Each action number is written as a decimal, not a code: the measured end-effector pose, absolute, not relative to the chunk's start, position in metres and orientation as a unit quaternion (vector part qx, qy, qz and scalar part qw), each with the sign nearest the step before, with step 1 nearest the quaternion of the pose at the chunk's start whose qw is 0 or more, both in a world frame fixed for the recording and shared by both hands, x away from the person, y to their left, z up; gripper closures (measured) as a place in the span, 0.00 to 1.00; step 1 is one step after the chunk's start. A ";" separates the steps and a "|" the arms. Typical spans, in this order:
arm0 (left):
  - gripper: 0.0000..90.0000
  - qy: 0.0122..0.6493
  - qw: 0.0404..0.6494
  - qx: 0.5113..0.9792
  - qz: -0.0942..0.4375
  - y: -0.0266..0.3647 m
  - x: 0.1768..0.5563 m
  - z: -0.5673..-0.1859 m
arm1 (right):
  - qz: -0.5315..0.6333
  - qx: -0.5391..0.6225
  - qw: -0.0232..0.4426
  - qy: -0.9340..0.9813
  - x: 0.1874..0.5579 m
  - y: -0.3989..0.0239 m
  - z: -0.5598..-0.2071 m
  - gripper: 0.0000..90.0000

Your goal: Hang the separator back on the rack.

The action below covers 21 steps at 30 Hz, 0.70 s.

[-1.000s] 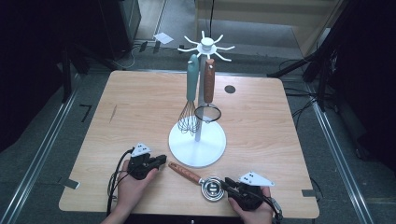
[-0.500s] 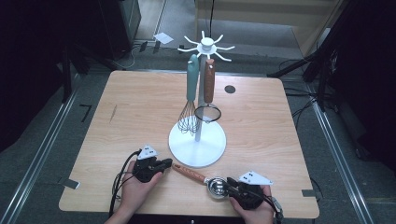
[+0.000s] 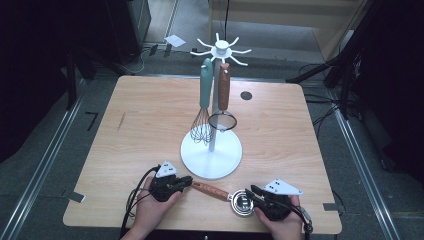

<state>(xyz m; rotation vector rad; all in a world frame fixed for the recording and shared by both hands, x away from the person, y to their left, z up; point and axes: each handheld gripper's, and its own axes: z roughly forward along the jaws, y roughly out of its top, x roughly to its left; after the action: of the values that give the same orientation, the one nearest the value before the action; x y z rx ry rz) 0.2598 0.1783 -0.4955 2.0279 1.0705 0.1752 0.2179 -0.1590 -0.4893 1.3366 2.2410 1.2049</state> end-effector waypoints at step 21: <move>0.35 0.499 0.464 0.711 0.174 0.276 0.256 -0.473 | 0.331 0.296 0.077 0.893 0.265 -0.145 -0.447 0.69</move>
<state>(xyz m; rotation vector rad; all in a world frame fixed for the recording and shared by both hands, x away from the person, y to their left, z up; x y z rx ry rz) 0.2564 0.2758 -0.4732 1.7478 1.2257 0.4283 0.2651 -0.1448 -0.4474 0.8880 2.6748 0.9912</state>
